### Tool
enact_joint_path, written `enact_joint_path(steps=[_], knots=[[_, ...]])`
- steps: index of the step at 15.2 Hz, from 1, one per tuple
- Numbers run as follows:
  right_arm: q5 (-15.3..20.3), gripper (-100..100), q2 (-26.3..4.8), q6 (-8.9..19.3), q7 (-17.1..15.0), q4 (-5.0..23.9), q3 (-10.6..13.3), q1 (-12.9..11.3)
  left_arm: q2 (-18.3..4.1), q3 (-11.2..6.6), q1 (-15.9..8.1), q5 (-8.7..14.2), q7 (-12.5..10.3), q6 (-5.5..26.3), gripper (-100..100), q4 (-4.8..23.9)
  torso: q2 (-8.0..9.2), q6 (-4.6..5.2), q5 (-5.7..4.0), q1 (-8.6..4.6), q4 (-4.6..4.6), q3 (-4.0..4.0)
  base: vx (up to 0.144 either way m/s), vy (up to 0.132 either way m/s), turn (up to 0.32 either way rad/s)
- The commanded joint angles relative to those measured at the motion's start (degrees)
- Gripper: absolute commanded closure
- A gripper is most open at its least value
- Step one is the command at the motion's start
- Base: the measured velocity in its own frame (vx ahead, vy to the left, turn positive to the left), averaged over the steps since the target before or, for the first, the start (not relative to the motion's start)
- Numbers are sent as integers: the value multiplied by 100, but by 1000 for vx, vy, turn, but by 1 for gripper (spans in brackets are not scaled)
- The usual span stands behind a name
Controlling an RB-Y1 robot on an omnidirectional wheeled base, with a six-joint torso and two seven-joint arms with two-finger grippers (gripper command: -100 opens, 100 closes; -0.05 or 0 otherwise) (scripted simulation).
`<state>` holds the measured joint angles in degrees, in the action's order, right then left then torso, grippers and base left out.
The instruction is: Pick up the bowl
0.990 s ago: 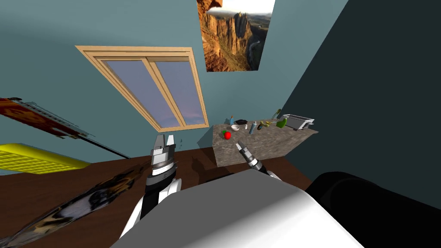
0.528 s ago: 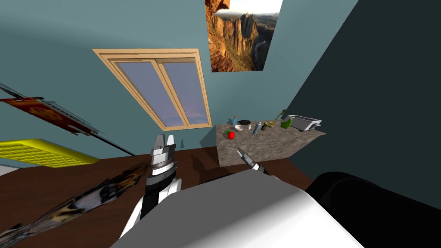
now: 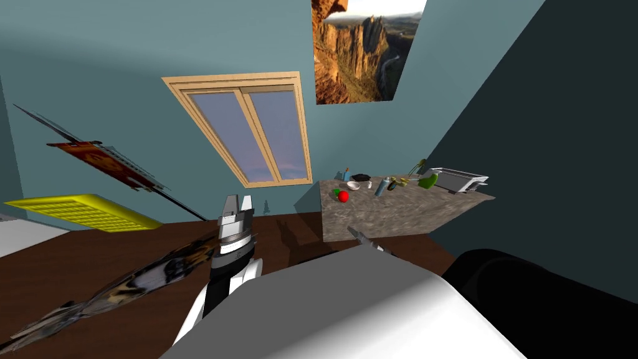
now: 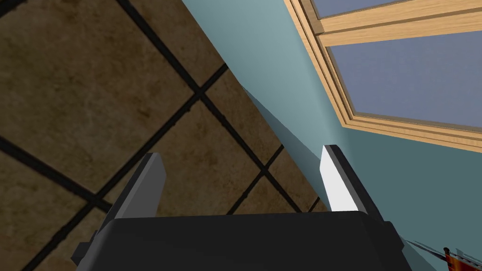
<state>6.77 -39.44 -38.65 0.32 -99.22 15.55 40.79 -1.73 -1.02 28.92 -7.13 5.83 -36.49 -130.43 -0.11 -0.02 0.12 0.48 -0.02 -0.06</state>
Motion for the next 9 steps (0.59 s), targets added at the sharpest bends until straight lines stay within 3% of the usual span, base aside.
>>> enact_joint_path(steps=[1,2,4,6,7,9], knots=[[47,-100,-129,-16,53,247,50,10,0,0,0,0,0,0,0,0,0,0,0,0,0,0,41,103,40],[143,-100,-365,-32,119,417,132,50,0,0,0,0,0,0,0,0,1,1,-1,-5,0,0,47,126,94],[143,-100,-483,-32,119,611,132,50,0,0,0,0,0,0,0,0,-1,0,1,3,0,-1,53,125,65],[237,-100,-817,-49,188,952,217,88,0,0,0,0,0,0,0,0,-7,-1,0,3,-1,-3,85,140,104],[237,-100,-847,-49,188,972,217,88,0,0,0,0,0,0,0,0,-14,0,2,3,-3,-8,77,88,34],[330,-100,-1120,-65,260,1327,304,122,0,0,0,0,0,0,0,0,-12,-1,-2,-9,-3,-7,73,99,96]])
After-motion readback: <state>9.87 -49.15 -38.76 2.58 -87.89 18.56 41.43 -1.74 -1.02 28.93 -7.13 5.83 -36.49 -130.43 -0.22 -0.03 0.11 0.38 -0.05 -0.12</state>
